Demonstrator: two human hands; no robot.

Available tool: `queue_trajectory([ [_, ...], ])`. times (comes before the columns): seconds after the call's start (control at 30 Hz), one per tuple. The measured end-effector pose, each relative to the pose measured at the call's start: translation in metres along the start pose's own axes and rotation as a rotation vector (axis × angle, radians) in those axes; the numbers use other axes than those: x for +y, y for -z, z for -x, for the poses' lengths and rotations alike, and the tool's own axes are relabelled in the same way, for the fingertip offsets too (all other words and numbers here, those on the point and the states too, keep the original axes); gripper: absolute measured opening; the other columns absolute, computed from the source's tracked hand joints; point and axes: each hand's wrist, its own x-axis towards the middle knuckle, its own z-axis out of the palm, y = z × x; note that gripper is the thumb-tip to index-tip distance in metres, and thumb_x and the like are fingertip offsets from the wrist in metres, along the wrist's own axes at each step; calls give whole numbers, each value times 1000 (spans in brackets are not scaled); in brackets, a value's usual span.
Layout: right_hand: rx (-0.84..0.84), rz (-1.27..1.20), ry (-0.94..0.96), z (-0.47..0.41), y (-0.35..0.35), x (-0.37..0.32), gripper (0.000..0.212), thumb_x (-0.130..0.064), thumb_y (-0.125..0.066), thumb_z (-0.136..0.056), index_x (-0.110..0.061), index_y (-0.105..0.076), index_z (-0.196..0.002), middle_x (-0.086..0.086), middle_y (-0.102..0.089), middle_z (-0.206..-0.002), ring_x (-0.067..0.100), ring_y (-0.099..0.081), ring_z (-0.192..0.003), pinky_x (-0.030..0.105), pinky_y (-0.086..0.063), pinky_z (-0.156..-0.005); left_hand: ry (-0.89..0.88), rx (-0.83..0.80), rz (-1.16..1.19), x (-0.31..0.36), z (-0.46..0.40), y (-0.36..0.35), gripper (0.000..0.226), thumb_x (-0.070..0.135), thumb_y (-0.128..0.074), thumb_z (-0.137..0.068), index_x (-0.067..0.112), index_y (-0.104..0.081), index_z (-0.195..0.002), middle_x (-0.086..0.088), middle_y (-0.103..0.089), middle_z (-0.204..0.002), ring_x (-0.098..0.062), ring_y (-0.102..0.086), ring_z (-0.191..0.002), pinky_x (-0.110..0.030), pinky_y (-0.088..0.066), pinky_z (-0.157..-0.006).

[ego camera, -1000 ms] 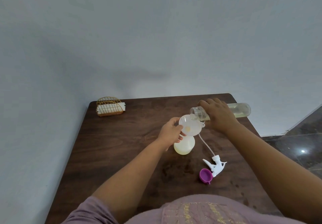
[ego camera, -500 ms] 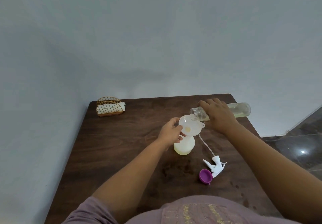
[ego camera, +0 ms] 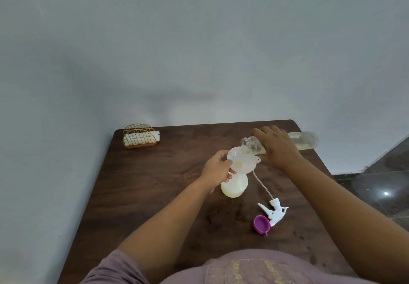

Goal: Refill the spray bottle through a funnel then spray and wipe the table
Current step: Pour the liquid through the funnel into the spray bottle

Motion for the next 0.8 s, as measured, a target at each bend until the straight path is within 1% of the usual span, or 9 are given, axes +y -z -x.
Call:
queue_trajectory([
  [0.2, 19, -9, 3, 2, 0, 0, 52, -20, -79, -61, -20, -57, -108, 1, -59, -91, 25, -53, -87, 37, -44, -77, 0, 2, -5, 1, 0, 0, 27, 23, -47, -100, 29, -51, -127, -2, -70, -99, -14, -64, -75, -35, -58, -79],
  [0.33, 20, -18, 1, 3, 0, 1, 52, -20, -78, -61, -20, -57, -109, 0, -59, -92, 25, -53, -87, 37, -43, -78, -3, 2, -11, 1, 2, 0, 30, 23, -47, -100, 27, -50, -130, -5, -68, -108, -14, -64, -77, -32, -58, -78],
  [0.5, 21, -13, 2, 2, 0, 2, 53, -21, -79, -60, -20, -57, -109, 1, -59, -91, 26, -54, -87, 37, -44, -78, 1, 11, -28, 3, 2, 0, 33, 23, -49, -100, 27, -49, -133, -5, -67, -113, -15, -64, -79, -29, -58, -76],
  [0.8, 17, -17, 5, 1, 2, 2, 52, -20, -78, -62, -20, -57, -109, 2, -59, -93, 27, -54, -89, 37, -44, -78, -3, 14, -34, 3, 2, -1, 34, 23, -49, -100, 26, -49, -134, -6, -66, -113, -16, -64, -79, -30, -58, -77],
])
